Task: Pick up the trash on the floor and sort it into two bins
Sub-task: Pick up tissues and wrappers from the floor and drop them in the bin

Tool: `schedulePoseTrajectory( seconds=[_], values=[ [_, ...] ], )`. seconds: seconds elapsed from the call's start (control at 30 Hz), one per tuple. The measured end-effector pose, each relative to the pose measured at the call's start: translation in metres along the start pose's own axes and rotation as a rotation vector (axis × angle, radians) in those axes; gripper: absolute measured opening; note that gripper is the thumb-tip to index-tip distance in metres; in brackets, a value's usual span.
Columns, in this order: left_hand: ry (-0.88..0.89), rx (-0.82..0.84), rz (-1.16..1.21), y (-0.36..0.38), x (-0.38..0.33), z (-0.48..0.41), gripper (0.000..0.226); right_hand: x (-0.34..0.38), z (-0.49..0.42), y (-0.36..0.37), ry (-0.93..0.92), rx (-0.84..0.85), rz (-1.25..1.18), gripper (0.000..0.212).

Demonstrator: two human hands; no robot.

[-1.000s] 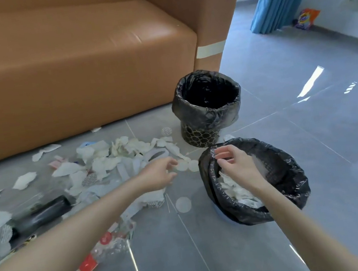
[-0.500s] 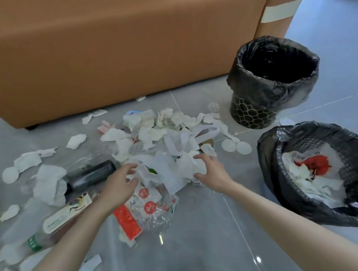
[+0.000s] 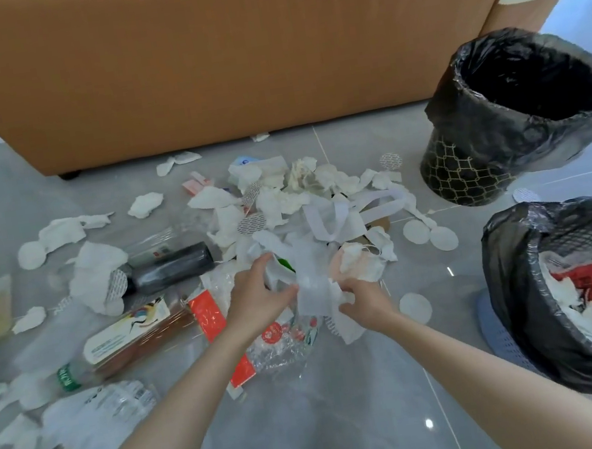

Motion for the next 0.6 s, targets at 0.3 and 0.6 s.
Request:
schedulePoseTrajectory(
  seconds=[0.3,0.6],
  values=[
    [-0.023,-0.095,-0.204,0.035,-0.002,-0.005,0.092,-0.001,0.015,-0.005,-0.145,0.076,0.146,0.031],
    [-0.065,-0.211,-0.036,0.025,0.024,-0.010,0.018,0.014,-0.004,-0.045,-0.134,-0.332,-0.126,0.018]
  ],
)
Point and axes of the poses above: each hand's wrist, its own z-axis away from the middle knuckle, its own y-axis out of the palm, x = y × z, the point moved 4 cm from there along -z, towards the middle knuckle, and after that the axes turned 15 degrees about -x, right-handed, at the moved point
